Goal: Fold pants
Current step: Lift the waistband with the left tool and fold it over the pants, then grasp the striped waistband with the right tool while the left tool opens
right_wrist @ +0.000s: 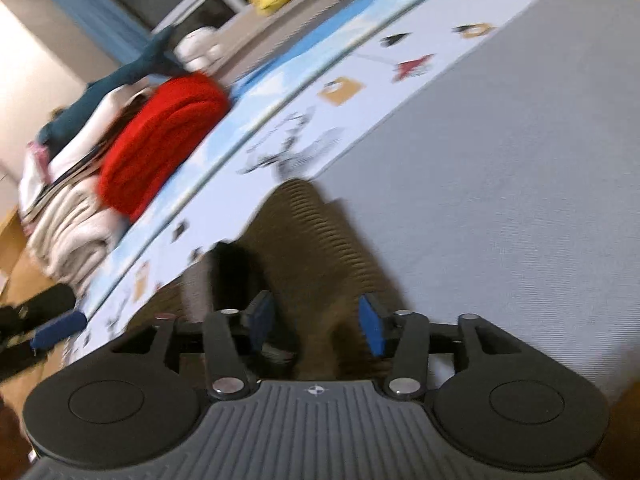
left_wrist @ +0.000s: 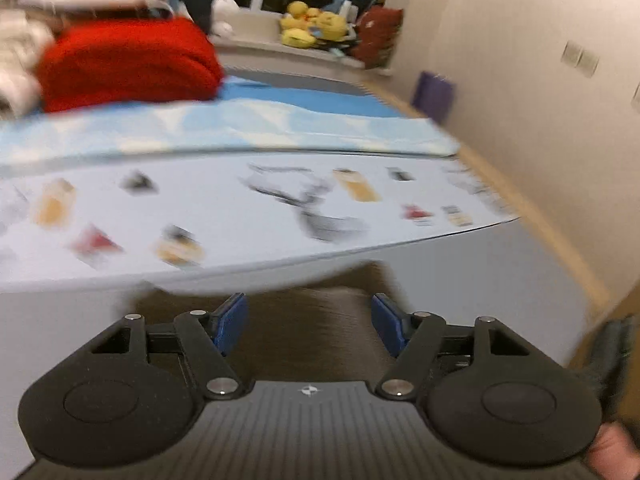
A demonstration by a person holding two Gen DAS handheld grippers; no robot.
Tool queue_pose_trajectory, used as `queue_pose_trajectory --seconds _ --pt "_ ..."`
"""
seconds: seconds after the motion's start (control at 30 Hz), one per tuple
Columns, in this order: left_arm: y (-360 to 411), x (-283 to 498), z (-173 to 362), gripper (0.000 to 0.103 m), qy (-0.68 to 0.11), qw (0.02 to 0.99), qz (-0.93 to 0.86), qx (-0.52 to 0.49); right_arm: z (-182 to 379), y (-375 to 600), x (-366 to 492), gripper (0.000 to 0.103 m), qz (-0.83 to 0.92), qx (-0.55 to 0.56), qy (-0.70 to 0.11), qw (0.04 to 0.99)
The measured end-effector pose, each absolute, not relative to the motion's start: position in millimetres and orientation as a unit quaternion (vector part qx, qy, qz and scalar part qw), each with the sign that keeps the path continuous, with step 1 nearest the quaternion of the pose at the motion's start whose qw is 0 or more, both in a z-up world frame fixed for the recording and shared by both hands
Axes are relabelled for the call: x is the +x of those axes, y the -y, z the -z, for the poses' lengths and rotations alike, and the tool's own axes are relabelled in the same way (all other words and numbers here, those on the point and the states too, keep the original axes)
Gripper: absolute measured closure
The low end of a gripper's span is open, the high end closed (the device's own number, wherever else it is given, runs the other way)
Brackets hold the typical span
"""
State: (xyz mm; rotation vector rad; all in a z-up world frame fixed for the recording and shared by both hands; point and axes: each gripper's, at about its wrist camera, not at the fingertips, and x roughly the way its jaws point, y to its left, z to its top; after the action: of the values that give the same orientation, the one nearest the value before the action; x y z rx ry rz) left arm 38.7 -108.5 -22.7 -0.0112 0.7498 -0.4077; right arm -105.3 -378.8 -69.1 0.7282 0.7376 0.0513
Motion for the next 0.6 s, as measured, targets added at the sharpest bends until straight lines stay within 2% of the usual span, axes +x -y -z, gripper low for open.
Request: queue_pose_trajectory --seconds 0.07,0.13,0.17,0.23,0.27,0.33,0.37,0.4,0.43,0.5,0.6 --pt "82.9 52.9 12.5 0.031 -0.360 0.912 0.191 0.035 73.8 364.7 -93.3 0.028 -0.049 0.350 -0.368 0.860" --pt "56.4 61.0 11.6 0.031 -0.365 0.909 0.193 0.056 80.1 350.5 -79.5 0.021 -0.053 0.348 -0.388 0.852" --pt "45.7 56.8 15.0 0.031 -0.363 0.910 0.190 0.063 83.4 343.0 -73.1 0.013 -0.045 0.337 -0.400 0.851" --pt "19.3 44.6 32.4 0.031 -0.355 0.915 0.177 0.074 86.8 327.0 -62.3 0.011 -0.026 0.299 -0.416 0.858" --pt "11.0 40.8 44.1 0.033 -0.364 0.913 0.168 0.078 88.0 320.3 -57.5 0.007 -0.020 0.285 -0.420 0.861" --pt "4.1 38.7 55.5 0.050 -0.400 0.900 0.132 0.110 88.3 310.9 -53.1 0.005 -0.015 0.276 -0.420 0.864" --pt "-0.8 38.1 52.6 0.049 -0.384 0.908 0.125 0.110 87.9 306.1 -50.6 0.009 -0.019 0.269 -0.422 0.866" --pt "-6.2 37.5 48.0 0.049 -0.373 0.914 0.123 0.105 87.3 301.9 -49.9 0.028 -0.028 0.260 -0.421 0.869" --pt "-11.7 40.1 44.7 0.048 -0.361 0.920 0.123 0.094 86.1 297.0 -49.1 0.031 -0.027 0.247 -0.420 0.873" --pt "-17.5 46.3 45.1 0.048 -0.358 0.923 0.112 0.084 82.7 288.4 -53.2 0.049 -0.027 0.214 -0.410 0.886" --pt "-21.9 57.0 48.0 0.048 -0.368 0.922 0.098 0.070 69.4 277.0 -58.8 0.065 -0.029 0.171 -0.386 0.906"
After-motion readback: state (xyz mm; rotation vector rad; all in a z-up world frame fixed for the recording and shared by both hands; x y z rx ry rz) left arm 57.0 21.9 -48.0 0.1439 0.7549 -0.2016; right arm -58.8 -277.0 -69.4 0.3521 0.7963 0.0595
